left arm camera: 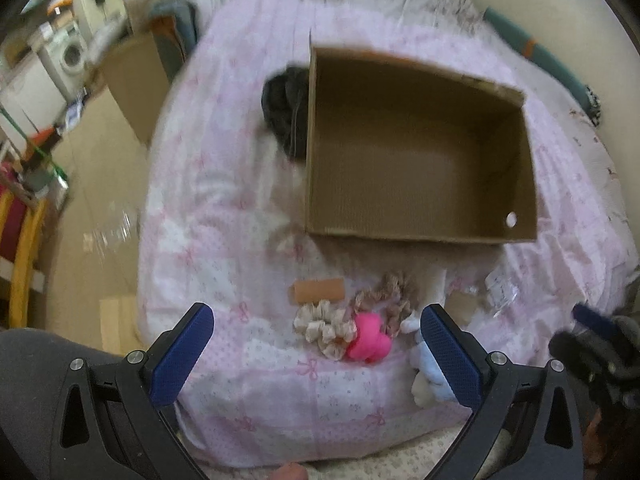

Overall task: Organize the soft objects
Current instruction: 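Lower the right gripper onto the light-blue fluffy scrunchie and close it, then lift the blue scrunchie with the right gripper while the left gripper grasps the tan foam cylinder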

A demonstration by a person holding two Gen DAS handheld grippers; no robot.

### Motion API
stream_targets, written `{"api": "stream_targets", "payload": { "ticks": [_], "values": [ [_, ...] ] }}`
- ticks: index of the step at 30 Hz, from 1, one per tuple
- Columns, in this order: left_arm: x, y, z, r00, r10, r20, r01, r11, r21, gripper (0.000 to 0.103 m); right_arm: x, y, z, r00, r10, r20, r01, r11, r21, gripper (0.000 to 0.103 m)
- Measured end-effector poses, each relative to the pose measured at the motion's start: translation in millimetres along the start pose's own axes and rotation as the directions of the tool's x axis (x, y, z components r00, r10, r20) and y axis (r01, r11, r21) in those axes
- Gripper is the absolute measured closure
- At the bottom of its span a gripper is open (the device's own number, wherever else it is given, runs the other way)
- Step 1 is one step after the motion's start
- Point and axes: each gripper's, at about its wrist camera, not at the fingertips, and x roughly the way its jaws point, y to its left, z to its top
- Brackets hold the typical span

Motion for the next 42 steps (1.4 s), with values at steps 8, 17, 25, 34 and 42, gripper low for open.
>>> {"api": "stream_targets", "payload": {
  "ticks": [8, 17, 25, 34, 42],
  "values": [
    [41.6, 20.1, 6.7, 0.994, -0.011, -0.106, 0.002, 0.997, -0.083, 0.0, 52.7, -8.2, -7.0, 0.961, 0.112, -0.253, -0.096, 0.993, 0.074, 0.0],
    [64.6, 37.9, 4.5, 0.988, 0.003, -0.154, -0.026, 0.989, -0.146, 0.0, 128.4, 18.8, -45.7, 0.884, 0.038, -0.466, -0.05, 0.999, -0.012, 0.0],
    [74.4, 53.5, 7.8, 0.983, -0.002, -0.182, -0.037, 0.977, -0.209, 0.0, 141.9, 32.9, -54.1, 0.876, 0.028, -0.482, -0.071, 0.995, -0.072, 0.055],
    [74.1, 53.4, 16.7, 0.985, -0.013, -0.173, -0.025, 0.976, -0.218, 0.001, 70.0, 25.2, -23.5, 0.914, 0.174, -0.368, -0.198, 0.98, -0.03, 0.059],
    [108.2, 25.7, 22.3, 0.964, -0.041, -0.263, 0.001, 0.988, -0.152, 0.023, 41.9, -1.8, 6.7, 0.967, 0.21, -0.146, -0.212, 0.977, 0.0, 0.059]
  ]
}}
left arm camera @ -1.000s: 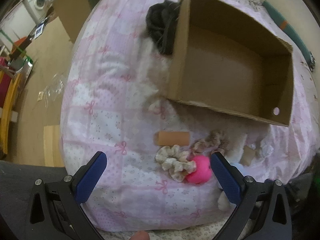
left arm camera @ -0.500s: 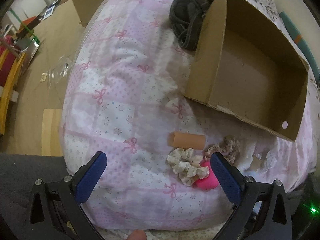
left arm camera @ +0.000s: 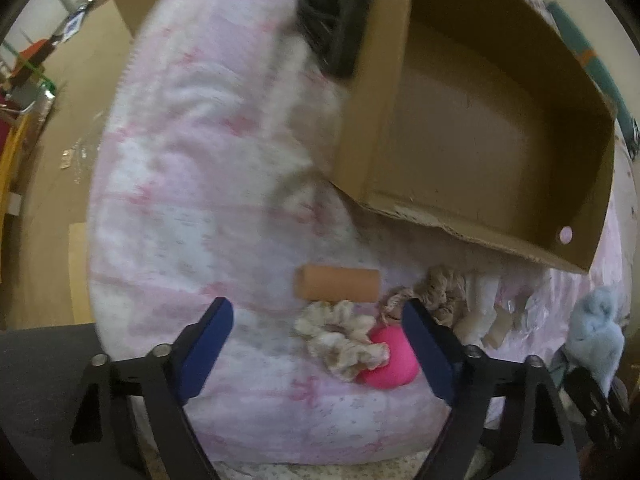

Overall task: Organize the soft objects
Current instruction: 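Lift the blue scrunchie with the right gripper while the left gripper grasps the tan foam cylinder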

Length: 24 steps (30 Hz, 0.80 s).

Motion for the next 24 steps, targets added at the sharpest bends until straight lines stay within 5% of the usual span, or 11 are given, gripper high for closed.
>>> {"api": "stream_targets", "payload": {
  "ticks": [5, 11, 14, 24],
  "values": [
    [32.0, -6.7, 12.3, 0.998, -0.018, -0.062, 0.018, 1.0, -0.014, 0.048, 20.3, -5.6, 1.6, 1.0, -0.006, 0.003, 0.006, 0.999, 0.049, 0.059],
    [47.2, -12.0, 23.6, 0.999, 0.017, -0.044, -0.017, 1.0, 0.007, 0.061, 23.0, -10.3, 0.5, 1.0, -0.012, 0.003, 0.012, 0.999, 0.031, 0.059],
    [49.1, -15.7, 22.6, 0.999, 0.036, -0.027, -0.036, 0.999, 0.019, 0.095, 23.4, -10.4, 0.7, 1.0, -0.01, 0.005, 0.01, 0.999, 0.03, 0.059],
    [5.7, 2.2, 21.4, 0.997, -0.015, 0.08, 0.015, 1.0, 0.001, 0.095, 20.1, -11.8, -1.1, 1.0, -0.001, 0.003, 0.001, 1.0, 0.028, 0.059]
  ]
}}
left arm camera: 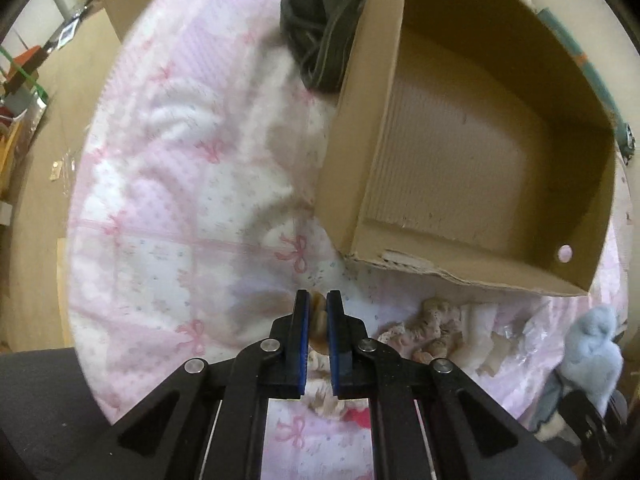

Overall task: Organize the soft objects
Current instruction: 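Lift the blue scrunchie with the right gripper while the left gripper grasps the tan foam cylinder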

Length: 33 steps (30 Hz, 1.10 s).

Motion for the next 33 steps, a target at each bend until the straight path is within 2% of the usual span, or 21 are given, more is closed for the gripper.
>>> {"api": "stream_targets", "payload": {
  "ticks": [6, 12, 14, 20, 27, 33],
  "values": [
    [-22.0, -0.8, -17.3, 0.999, 0.043, 0.031, -0.043, 0.999, 0.01, 0.095, 2.8, -0.4, -0.5, 1.0, -0.005, -0.005, 0.005, 1.0, -0.007, 0.059],
    [-34.6, -7.8, -37.9, 0.999, 0.014, 0.043, -0.016, 0.999, 0.047, 0.095, 3.7, 3.5, -1.2, 1.0, -0.023, -0.003, 0.023, 1.0, -0.021, 0.058],
    [-39.5, -7.1, -44.6, 0.999, -0.021, 0.04, 0.019, 0.999, 0.031, 0.095, 3.4, 4.1, -1.2, 1.0, -0.026, -0.001, 0.026, 0.999, -0.024, 0.058],
    [-61.0, -2.9, -40.2, 0.995, -0.012, 0.098, 0.012, 1.0, 0.001, 0.095, -3.4, 3.6, 0.8, 1.0, 0.007, 0.015, -0.007, 1.0, -0.006, 0.058],
    [-90.9, -19.7, -15.9, 0.982, 0.002, 0.186, -0.011, 0.999, 0.048, 0.095, -24.0, 3.9, 10.3, 0.997, 0.02, 0.071, -0.021, 1.0, 0.002, 0.058],
    [-101.0, -41.9, 11.5, 0.969, -0.004, 0.248, -0.019, 0.995, 0.093, 0.095, -29.7, 5.8, 36.1, 0.993, 0.013, 0.115, -0.011, 1.0, -0.017, 0.058]
  ]
}}
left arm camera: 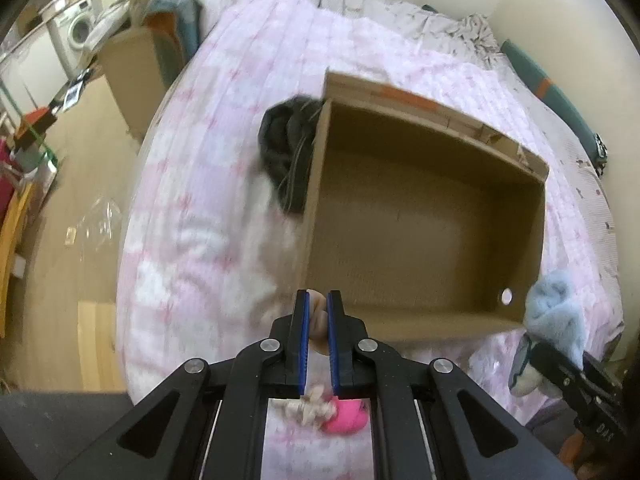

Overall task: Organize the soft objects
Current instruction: 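Lift the blue scrunchie with the right gripper while the left gripper grasps the tan foam cylinder, then lower both held items into the cardboard box and open both grippers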

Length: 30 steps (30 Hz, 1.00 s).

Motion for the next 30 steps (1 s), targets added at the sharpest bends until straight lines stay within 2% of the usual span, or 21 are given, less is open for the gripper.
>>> {"api": "stream_targets", "payload": {
  "ticks": [6, 10, 13, 23, 26, 30],
  "values": [
    [12.3, -17.0, 23.5, 0.999, 0.006, 0.036, -0.008, 0.999, 0.048, 0.095, 4.2, -4.6, 35.3, 0.997, -0.016, 0.07, 0.018, 1.0, -0.014, 0.058],
    [24.3, -27.8, 30.0, 0.998, 0.009, 0.057, -0.014, 0.996, 0.089, 0.095, 14.0, -15.3, 45.8, 0.993, -0.038, 0.11, 0.038, 0.999, 0.0, 0.058],
    [34.5, -35.1, 28.3, 0.997, 0.015, 0.079, -0.025, 0.992, 0.12, 0.095, 27.1, -32.7, 46.1, 0.995, 0.024, 0.093, -0.032, 0.996, 0.087, 0.057],
    [62.7, -45.2, 26.3, 0.997, 0.009, 0.078, -0.021, 0.987, 0.16, 0.094, 53.9, -27.8, 42.4, 0.986, -0.16, 0.053, 0.162, 0.987, -0.025, 0.057],
    [70.4, -44.2, 25.0, 0.999, -0.006, 0.04, 0.0, 0.99, 0.143, 0.094, 64.6, -23.9, 39.4, 0.982, -0.186, 0.017, 0.187, 0.98, -0.068, 0.056],
    [71.0, -44.8, 23.7, 0.999, 0.0, 0.045, -0.006, 0.99, 0.139, 0.094, 71.9, -23.0, 34.7, 0.98, -0.196, -0.023, 0.194, 0.977, -0.086, 0.054]
  ]
}}
